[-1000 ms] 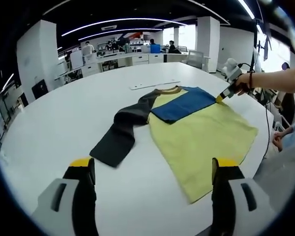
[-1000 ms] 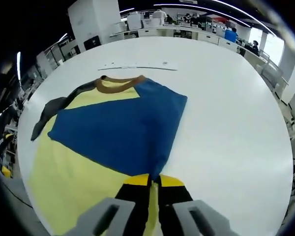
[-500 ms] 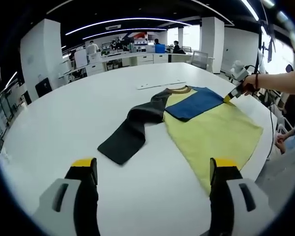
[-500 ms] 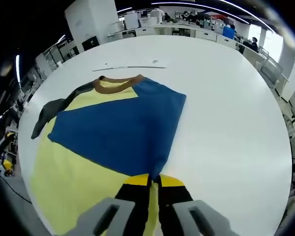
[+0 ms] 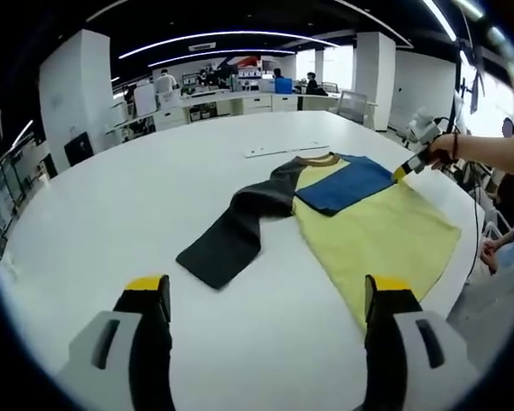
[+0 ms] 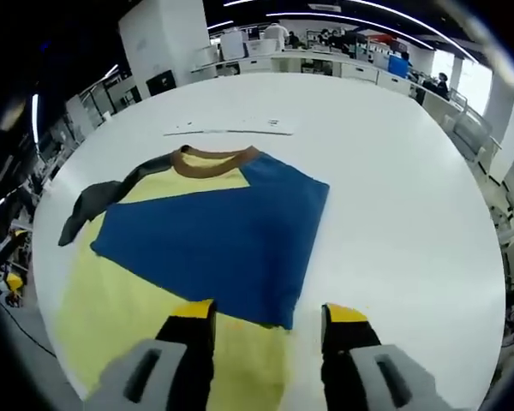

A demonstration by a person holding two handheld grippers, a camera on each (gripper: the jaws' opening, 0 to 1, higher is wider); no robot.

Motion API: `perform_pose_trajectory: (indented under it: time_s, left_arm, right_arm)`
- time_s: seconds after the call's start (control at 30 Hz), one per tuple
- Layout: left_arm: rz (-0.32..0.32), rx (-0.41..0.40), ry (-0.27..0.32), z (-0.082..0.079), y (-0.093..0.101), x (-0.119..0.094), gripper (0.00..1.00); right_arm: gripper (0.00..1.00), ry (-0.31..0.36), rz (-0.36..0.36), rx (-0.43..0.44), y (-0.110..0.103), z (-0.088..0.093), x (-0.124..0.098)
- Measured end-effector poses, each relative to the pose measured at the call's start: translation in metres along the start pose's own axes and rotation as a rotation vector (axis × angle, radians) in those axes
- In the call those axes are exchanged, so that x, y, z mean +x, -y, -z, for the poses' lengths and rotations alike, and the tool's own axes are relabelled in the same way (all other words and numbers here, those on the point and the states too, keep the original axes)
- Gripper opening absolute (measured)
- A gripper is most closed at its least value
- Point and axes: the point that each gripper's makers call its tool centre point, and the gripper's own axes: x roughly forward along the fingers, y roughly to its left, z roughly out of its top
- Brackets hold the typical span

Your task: Fold the garment on the visible template until the final outline fits inside the template.

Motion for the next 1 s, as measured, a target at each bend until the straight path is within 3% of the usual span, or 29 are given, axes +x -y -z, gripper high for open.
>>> perform_pose_trajectory:
  time_s: [0.37, 0.67, 1.0]
  left_arm:
    - [-0.019, -0.026, 0.012, -0.009, -0.016, 0.001, 0.86]
    - [-0.085, -0.064, 0.003, -0.007, -0.039, 0.006, 0.73]
    - [-0.088, -0.171, -0.001, 0.003, -0.051, 0.022, 0.63]
  right_arm:
    - [0.78, 0.134, -0.116, -0.033, -0.035, -0.019, -0.048]
    - [0.98, 0.24, -0.122, -0.103, -0.052, -0.011, -0.093]
    - [1.0, 0.307, -0.137, -0.156, -0.067, 0.006, -0.125]
